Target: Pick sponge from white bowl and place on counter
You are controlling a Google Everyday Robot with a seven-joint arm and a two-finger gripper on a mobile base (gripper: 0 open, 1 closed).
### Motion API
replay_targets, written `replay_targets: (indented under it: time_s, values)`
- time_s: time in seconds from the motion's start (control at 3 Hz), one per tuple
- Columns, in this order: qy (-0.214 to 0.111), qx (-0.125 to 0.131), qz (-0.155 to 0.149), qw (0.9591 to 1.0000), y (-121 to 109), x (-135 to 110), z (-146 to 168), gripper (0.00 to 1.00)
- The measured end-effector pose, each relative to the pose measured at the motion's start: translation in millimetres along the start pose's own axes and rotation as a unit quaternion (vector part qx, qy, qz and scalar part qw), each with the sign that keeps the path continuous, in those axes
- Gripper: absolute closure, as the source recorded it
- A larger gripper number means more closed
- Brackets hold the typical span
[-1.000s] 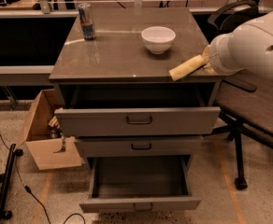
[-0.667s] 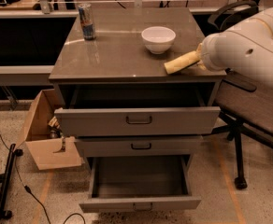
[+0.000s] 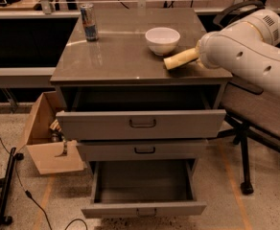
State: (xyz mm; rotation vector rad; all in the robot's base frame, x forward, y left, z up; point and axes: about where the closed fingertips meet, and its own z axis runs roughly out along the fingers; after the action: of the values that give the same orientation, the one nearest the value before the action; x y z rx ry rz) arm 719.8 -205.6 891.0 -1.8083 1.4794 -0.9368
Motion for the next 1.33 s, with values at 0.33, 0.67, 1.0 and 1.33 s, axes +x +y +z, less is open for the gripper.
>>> replay_targets:
  time_s: [0.33,0.67,1.0,1.33]
  values:
    - [0.009,0.007,-0.005,0.9999,-5,4,3,0.12]
    - [0.043,0.008,-0.018,0.9989,-11,30,-2,0.00]
    - [0.092,0.010,-0.047,0.9946,-23,73,-20,0.00]
    - [0.140,0.007,-0.081,0.9869,-31,122,-47,0.00]
